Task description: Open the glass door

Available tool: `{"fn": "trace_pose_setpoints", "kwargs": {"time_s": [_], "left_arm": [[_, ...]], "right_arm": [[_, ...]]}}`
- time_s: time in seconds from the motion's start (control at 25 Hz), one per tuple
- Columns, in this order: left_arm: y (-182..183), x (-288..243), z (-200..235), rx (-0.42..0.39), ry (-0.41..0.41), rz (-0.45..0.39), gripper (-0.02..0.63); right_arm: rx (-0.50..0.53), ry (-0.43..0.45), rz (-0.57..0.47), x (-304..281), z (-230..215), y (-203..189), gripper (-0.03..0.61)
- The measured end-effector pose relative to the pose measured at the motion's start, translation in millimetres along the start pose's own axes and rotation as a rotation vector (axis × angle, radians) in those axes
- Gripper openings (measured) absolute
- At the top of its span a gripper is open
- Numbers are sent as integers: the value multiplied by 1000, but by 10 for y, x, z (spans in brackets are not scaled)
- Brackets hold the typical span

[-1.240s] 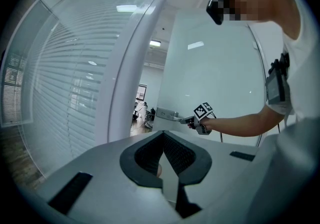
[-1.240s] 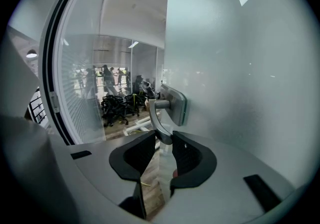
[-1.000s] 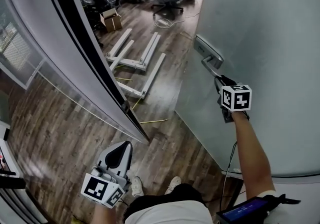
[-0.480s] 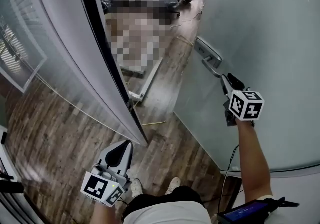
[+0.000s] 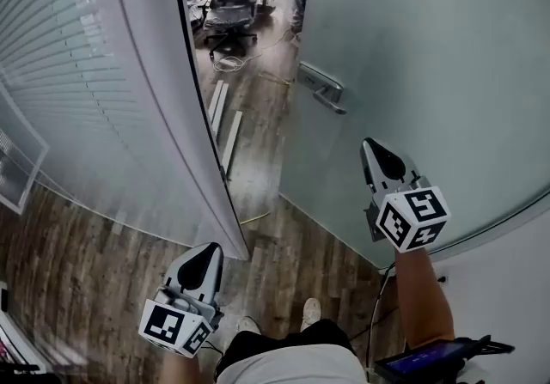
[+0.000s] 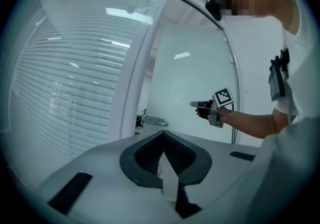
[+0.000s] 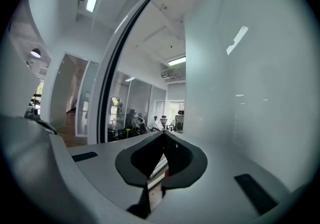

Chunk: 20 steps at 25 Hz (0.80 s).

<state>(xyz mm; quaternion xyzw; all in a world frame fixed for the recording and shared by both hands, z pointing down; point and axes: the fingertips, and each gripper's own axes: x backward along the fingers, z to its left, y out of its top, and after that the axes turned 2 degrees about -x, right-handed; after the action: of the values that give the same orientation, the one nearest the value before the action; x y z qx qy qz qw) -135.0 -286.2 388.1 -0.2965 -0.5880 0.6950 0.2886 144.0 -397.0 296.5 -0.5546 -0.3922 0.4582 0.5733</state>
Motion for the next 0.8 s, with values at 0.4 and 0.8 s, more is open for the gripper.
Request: {"fn": "trace_pose_setpoints", "kwargs": {"time_s": [0.4,0.8], "left_arm": [[-48,617,23,-10,-66,-10,3],[-60,602,-640,-21,-82,-35,2]], "right_arm": [[-53,47,-102,1139,1062,116,2],[-14,131,-139,1797,1132,23,2]]}}
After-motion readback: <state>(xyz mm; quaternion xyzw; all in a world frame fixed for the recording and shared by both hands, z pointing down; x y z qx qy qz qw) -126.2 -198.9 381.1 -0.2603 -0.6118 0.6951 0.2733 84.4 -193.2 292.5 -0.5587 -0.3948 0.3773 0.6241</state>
